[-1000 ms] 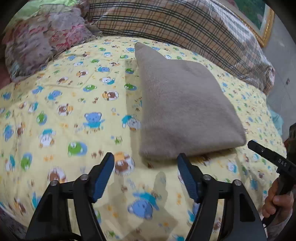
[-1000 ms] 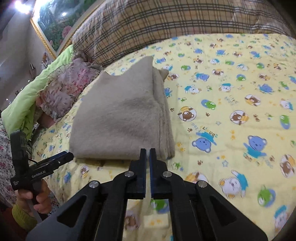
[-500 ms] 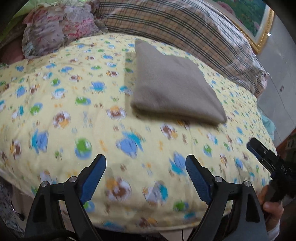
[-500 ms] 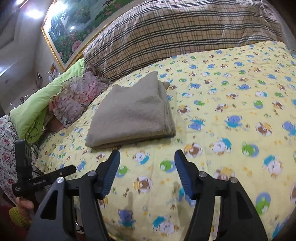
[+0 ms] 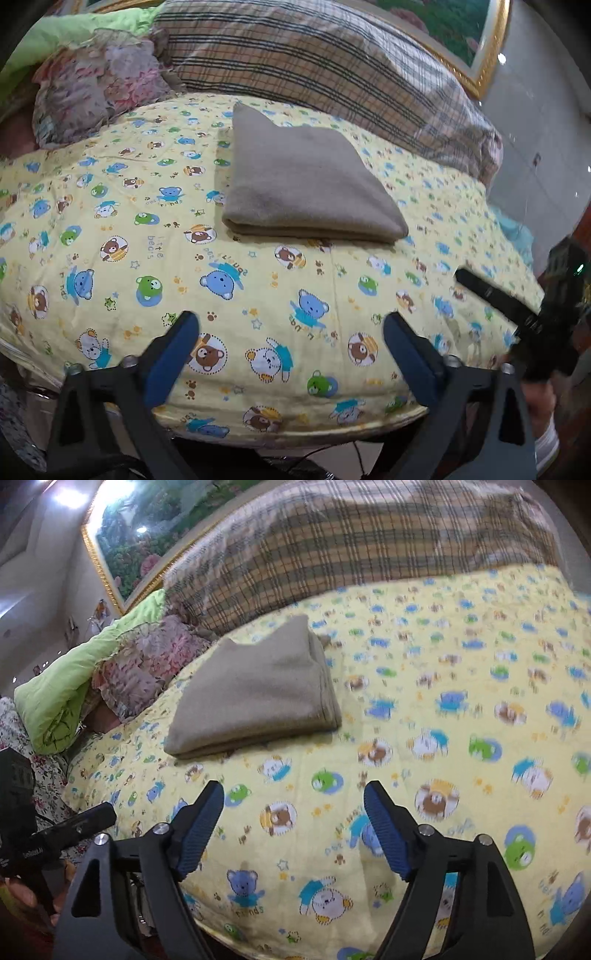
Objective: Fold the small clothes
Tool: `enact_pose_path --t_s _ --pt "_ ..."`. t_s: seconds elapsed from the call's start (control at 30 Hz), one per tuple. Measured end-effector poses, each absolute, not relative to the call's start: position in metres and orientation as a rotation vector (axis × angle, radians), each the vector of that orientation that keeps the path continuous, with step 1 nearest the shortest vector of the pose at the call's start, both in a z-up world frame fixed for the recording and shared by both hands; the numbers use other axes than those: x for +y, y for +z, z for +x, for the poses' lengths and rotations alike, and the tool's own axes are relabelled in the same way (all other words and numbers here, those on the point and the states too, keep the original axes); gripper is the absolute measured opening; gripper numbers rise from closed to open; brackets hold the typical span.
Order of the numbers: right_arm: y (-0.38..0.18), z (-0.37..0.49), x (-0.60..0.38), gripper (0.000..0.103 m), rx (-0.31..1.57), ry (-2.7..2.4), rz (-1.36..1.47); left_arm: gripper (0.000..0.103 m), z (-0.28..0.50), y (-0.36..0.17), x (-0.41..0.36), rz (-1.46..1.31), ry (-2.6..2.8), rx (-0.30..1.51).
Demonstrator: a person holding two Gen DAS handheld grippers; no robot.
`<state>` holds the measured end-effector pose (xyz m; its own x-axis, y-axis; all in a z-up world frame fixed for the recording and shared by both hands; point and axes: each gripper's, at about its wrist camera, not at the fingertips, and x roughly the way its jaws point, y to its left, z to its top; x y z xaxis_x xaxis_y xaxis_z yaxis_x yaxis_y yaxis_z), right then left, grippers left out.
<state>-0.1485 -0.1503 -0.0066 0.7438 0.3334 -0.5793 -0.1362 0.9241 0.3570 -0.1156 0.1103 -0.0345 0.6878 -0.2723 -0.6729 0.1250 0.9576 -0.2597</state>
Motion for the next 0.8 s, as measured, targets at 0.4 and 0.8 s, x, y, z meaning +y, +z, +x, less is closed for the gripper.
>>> enact_pose_path --t_s 0.4,0.8 --pt "0.037 -0.150 -0.119 0.103 0.516 0.295 0.074 0.102 -0.092 -0.007 0.136 -0.035 0.013 0.643" --pt "0.035 -0.148 -0.115 0.103 0.479 0.157 0.033 0.102 -0.073 -0.008 0.135 0.042 0.103 0.617"
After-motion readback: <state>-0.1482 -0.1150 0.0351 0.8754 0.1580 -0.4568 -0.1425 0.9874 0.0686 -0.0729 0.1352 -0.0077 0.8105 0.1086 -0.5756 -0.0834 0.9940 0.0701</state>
